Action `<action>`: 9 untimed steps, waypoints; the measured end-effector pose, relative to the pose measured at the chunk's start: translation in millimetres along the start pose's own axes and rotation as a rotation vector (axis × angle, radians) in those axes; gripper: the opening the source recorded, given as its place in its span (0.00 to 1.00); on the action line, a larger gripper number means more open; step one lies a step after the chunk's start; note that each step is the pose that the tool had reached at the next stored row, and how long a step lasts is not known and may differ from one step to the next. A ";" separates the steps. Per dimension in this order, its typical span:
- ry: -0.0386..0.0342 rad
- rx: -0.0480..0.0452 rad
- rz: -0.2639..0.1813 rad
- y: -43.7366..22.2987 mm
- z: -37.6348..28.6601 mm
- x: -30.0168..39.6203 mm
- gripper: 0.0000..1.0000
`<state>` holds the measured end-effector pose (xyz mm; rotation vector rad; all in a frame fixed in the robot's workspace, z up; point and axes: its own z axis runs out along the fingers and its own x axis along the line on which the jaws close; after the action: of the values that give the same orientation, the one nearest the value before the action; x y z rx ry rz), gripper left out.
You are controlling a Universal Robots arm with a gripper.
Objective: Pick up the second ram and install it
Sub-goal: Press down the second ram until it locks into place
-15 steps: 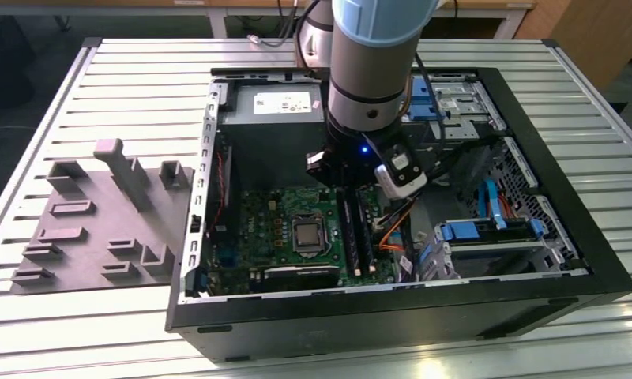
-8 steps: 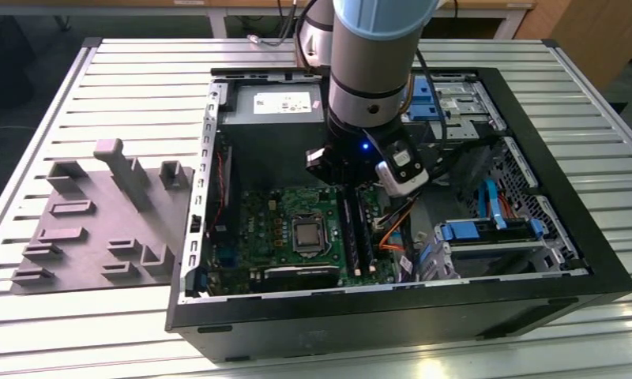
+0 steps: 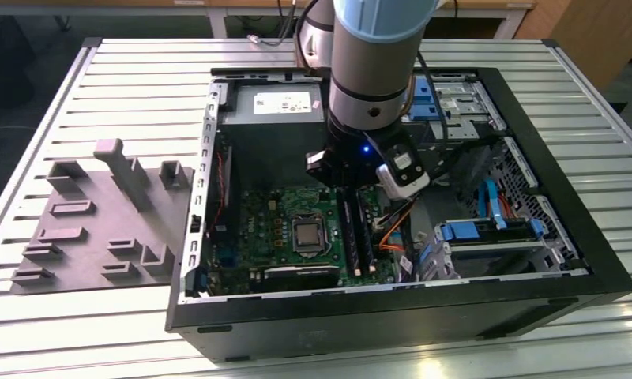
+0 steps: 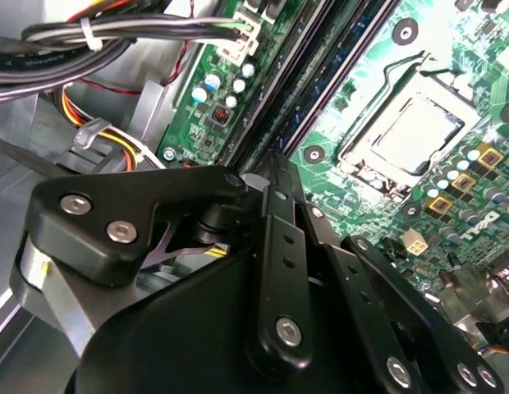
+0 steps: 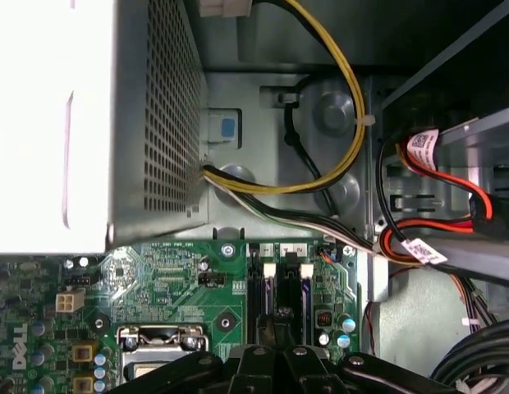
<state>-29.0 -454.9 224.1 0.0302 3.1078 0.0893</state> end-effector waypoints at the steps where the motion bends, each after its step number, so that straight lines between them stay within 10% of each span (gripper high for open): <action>1: 0.0000 0.0000 0.000 -1.1 -0.1 0.0 0.11; 9: 0.0000 0.0000 0.000 -11.6 -0.7 -0.2 0.11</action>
<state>-29.0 -466.6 224.1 0.0303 3.1078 0.0892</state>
